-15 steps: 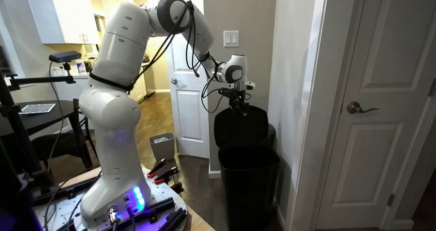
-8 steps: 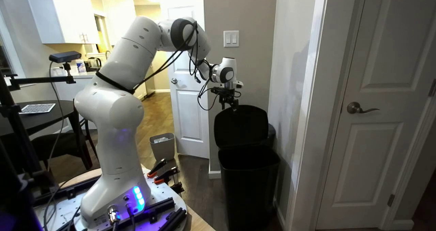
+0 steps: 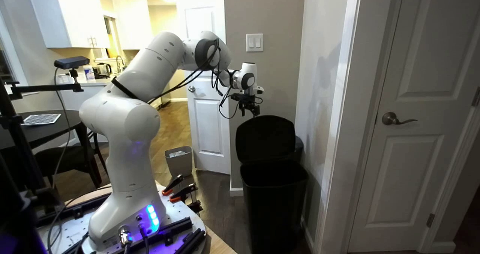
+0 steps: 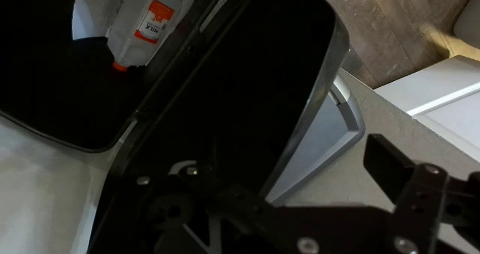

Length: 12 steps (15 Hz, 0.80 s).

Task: Push the lid of the black bin fully downwards

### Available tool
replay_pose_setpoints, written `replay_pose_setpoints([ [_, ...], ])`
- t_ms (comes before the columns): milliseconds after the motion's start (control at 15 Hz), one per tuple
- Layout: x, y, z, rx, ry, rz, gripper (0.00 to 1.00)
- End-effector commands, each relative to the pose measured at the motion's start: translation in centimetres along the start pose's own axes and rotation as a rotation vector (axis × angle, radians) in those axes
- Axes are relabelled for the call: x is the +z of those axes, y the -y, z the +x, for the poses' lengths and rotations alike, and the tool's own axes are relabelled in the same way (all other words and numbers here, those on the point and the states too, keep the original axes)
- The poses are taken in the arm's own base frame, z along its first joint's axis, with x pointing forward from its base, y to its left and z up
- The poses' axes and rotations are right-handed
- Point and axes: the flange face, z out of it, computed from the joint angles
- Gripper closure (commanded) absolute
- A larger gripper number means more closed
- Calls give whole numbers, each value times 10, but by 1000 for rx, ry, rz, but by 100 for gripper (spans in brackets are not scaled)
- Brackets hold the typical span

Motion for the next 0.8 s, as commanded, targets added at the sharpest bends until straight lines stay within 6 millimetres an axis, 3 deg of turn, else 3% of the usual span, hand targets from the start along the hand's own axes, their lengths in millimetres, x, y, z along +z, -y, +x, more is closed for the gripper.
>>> replay_pose_setpoints([
  [0,5,4,13,11,9,-56,0],
  [467,18,4,24,43,16,-151,0],
  [733,20,-8,29,87,-8,-240,0],
])
